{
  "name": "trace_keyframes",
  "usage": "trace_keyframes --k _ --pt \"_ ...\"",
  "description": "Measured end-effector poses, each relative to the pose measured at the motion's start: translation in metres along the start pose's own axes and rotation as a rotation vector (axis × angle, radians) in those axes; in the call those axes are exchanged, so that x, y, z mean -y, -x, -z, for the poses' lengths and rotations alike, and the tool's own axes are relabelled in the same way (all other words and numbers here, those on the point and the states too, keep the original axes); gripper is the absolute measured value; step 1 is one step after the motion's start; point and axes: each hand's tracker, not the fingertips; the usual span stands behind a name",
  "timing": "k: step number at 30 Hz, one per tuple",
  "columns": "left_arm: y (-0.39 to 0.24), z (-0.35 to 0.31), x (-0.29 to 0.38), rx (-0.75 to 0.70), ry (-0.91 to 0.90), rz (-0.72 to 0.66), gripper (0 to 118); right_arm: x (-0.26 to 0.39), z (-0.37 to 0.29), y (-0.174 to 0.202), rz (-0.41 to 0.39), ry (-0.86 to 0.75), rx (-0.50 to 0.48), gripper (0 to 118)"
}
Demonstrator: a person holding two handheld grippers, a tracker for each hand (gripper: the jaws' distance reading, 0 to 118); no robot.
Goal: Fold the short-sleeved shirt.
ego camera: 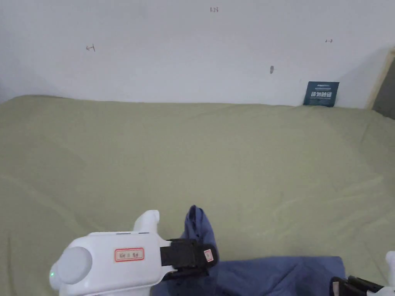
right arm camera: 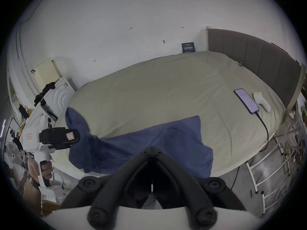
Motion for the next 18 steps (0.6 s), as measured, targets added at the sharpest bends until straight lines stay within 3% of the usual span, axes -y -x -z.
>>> trace_keyframes --k 5,6,8,9,13,14,15,16,17,18 --pt "-0.021 0.072 -0.001 -0.055 0.089 0.023 11 0.003 -0.009 -0.019 0.031 -0.009 0.019 2" --pt "-0.018 0.082 -0.002 -0.072 0.115 -0.005 24 0.003 -0.011 -0.021 0.032 -0.01 0.023 2" --pt "-0.011 0.091 0.002 -0.073 0.135 -0.069 66 0.004 -0.014 -0.025 0.03 -0.006 0.026 2" --pt "-0.009 0.093 0.003 -0.087 0.147 -0.093 75 0.004 -0.015 -0.028 0.032 -0.008 0.026 2" --pt "-0.009 0.07 0.002 -0.077 0.111 -0.095 75 0.006 -0.015 -0.036 0.049 -0.011 0.032 2" --pt "-0.009 0.059 0.002 -0.07 0.1 -0.087 71 0.007 -0.013 -0.037 0.053 -0.008 0.034 2" --pt "-0.007 0.05 0.002 -0.049 0.062 -0.066 48 0.007 -0.011 -0.038 0.056 -0.005 0.035 2" --pt "-0.001 0.042 0.002 -0.041 0.02 -0.057 16 0.007 -0.009 -0.038 0.056 -0.002 0.032 2" --pt "0.005 0.039 0.002 -0.057 0.015 -0.062 0 0.008 -0.007 -0.037 0.056 0.001 0.028 2" --pt "0.013 0.039 0.003 -0.134 0.009 -0.081 0 0.008 -0.006 -0.036 0.055 0.005 0.022 2"
